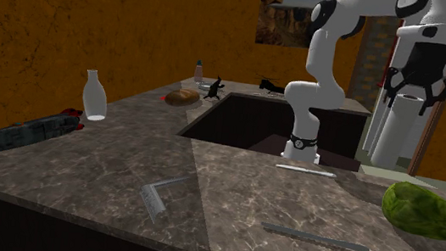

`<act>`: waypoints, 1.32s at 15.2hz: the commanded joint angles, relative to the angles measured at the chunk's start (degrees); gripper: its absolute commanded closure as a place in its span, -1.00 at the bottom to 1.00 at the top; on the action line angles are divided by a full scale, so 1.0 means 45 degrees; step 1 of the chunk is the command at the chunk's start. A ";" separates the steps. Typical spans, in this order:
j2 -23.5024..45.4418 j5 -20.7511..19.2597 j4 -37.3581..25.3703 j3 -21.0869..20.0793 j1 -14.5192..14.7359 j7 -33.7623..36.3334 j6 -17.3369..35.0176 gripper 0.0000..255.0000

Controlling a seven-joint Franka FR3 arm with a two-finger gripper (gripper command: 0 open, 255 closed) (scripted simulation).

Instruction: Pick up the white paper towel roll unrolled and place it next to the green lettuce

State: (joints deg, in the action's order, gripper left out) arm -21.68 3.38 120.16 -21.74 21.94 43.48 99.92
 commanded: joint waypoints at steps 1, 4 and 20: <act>-0.0030 0.0020 0.0368 -0.0014 0.0014 0.0000 0.0348 1.00; -0.0022 0.0040 0.0873 -0.0057 0.0033 0.0026 0.0860 1.00; 0.0488 0.0015 0.3187 -0.0375 0.0073 0.0279 0.3658 1.00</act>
State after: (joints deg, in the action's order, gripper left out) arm -19.75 3.49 133.77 -23.30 22.26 44.61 115.37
